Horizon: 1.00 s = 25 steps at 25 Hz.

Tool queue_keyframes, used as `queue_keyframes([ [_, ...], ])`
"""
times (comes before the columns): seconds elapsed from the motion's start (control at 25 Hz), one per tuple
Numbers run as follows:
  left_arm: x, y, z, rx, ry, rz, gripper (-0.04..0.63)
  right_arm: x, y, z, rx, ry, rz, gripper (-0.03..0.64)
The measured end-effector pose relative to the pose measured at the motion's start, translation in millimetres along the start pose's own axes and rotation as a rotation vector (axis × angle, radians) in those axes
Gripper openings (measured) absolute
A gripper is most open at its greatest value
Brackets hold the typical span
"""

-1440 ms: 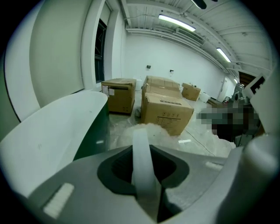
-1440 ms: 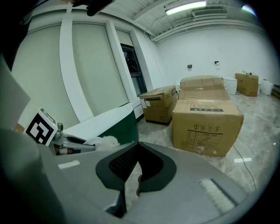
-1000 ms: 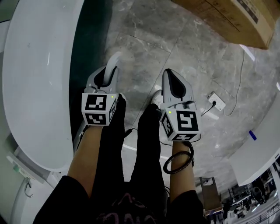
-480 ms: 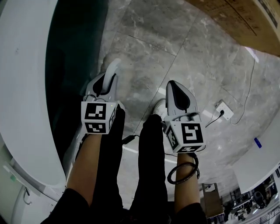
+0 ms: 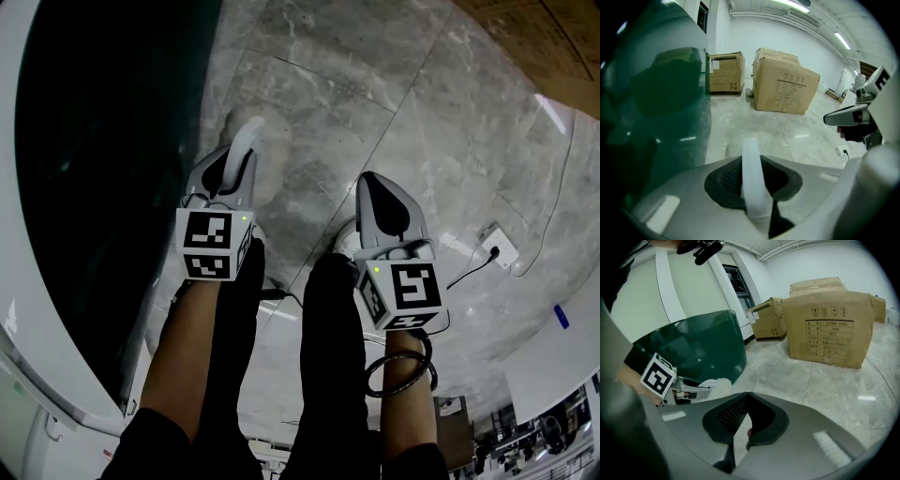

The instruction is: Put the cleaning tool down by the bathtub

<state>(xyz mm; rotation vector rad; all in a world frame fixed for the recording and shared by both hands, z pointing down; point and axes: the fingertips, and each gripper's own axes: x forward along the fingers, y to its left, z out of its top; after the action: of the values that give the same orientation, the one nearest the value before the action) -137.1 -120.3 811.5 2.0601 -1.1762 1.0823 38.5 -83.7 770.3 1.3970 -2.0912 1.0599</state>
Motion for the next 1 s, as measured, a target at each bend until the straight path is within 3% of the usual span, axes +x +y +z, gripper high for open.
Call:
queue_keyframes([
  [0.52,78,9,-48,0.017,-0.002,0.011,0.088,65,-25,-59,0.011,0.021,0.029,0.02],
  [0.76,110,12,-68,0.079,0.005,0.01,0.088,85,-38,-89,0.017,0.039,0.028,0.02],
  [1.0,132,13,-93,0.09,0.029,0.011,0.088,102,-49,-112,0.025,0.057,0.032,0.019],
])
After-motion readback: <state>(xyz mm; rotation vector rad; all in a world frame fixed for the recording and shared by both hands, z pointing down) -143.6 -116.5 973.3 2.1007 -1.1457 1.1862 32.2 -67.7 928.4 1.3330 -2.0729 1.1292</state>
